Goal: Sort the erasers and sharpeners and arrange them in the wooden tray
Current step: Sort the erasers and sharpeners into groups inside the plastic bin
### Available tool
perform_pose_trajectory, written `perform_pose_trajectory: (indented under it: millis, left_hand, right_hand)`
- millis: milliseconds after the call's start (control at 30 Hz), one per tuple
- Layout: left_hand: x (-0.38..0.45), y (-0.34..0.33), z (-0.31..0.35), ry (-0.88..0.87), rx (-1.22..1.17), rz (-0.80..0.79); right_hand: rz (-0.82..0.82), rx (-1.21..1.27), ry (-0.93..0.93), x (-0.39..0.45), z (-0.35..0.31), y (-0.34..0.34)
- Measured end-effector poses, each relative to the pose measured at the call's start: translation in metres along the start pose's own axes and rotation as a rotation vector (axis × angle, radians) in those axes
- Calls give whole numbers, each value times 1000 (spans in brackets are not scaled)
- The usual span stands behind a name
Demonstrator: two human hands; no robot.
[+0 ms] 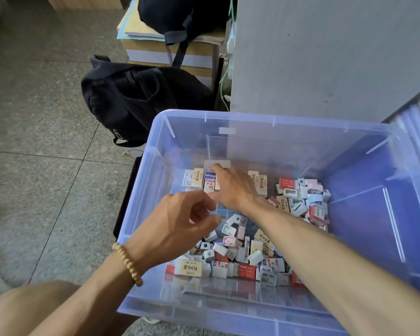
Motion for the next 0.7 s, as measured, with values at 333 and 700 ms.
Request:
perform_pose_trajectory:
  millis: [333,700]
  left_hand:
    - [-6,0,1,-5,-48,-73]
    - [26,-42,29,-172,126,-347]
  right_hand:
    - [48,4,-21,-7,-10,15]
    - [-186,-59,-112,-121,35,103]
Point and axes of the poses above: each hand's wrist, its own x-axis towards the middle knuckle, its own y-axis out of the back of the hand, z = x × y, the point moved 2 cm from there along x, towards the middle knuckle, and after that the axes turned 7 degrees about x, right-handed, at the moved point
